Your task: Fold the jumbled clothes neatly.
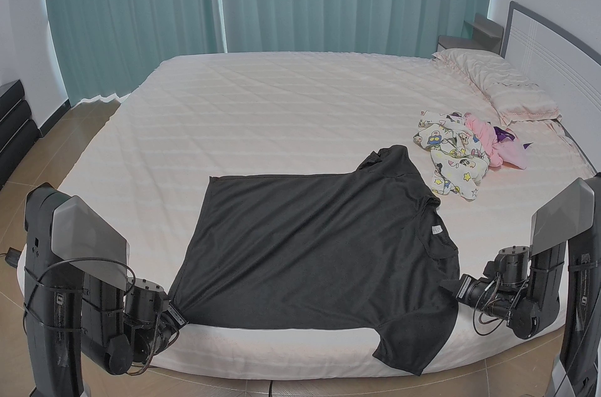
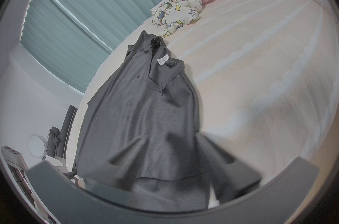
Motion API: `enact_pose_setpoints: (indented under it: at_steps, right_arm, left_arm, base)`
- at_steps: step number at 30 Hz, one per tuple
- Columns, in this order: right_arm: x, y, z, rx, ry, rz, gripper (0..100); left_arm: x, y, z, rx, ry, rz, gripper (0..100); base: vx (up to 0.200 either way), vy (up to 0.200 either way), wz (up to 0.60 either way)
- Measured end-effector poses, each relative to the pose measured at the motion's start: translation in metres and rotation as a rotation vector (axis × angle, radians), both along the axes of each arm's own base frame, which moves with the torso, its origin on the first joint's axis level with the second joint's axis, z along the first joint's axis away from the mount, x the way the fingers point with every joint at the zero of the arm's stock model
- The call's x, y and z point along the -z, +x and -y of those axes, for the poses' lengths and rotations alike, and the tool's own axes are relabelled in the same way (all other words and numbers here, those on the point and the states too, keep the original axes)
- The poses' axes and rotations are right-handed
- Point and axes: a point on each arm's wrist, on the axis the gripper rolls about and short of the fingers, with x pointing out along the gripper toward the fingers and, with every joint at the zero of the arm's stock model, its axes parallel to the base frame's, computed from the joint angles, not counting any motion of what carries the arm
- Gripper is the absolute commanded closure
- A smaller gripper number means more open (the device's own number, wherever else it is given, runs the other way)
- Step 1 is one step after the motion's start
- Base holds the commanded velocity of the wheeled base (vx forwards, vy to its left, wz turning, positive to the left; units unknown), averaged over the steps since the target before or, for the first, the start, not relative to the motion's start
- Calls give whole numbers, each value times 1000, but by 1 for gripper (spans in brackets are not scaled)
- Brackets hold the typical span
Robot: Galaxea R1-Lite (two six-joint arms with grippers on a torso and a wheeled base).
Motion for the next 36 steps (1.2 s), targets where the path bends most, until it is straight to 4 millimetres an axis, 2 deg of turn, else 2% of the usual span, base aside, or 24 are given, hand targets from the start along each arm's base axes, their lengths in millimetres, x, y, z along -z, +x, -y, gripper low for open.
enact_pose_setpoints:
  at_steps: [6, 13, 20, 21, 27, 36]
  right_arm:
    - [9, 16, 4, 17, -11, 32, 100]
    - [8, 39, 12, 21, -43, 119, 100]
    - [7, 55, 9, -6, -69, 181, 100]
    - [7, 56, 8, -10, -69, 184, 0]
    - [10, 56, 4, -22, -64, 184, 0]
    - [0, 39, 25, 42, -54, 148, 0]
  left_arm:
    - [1, -1, 0, 1, 0, -6, 100]
    - [2, -1, 0, 1, 1, -8, 100]
    - [2, -1, 0, 2, 1, -8, 100]
    - [2, -1, 0, 2, 1, -8, 100]
    - [2, -1, 0, 2, 0, -9, 100]
    - [2, -1, 0, 2, 1, -9, 100]
  base:
    - [0, 0, 0]
    - [0, 0, 0]
    - [0, 0, 0]
    - [0, 0, 0]
    - [0, 0, 0]
    - [0, 0, 0]
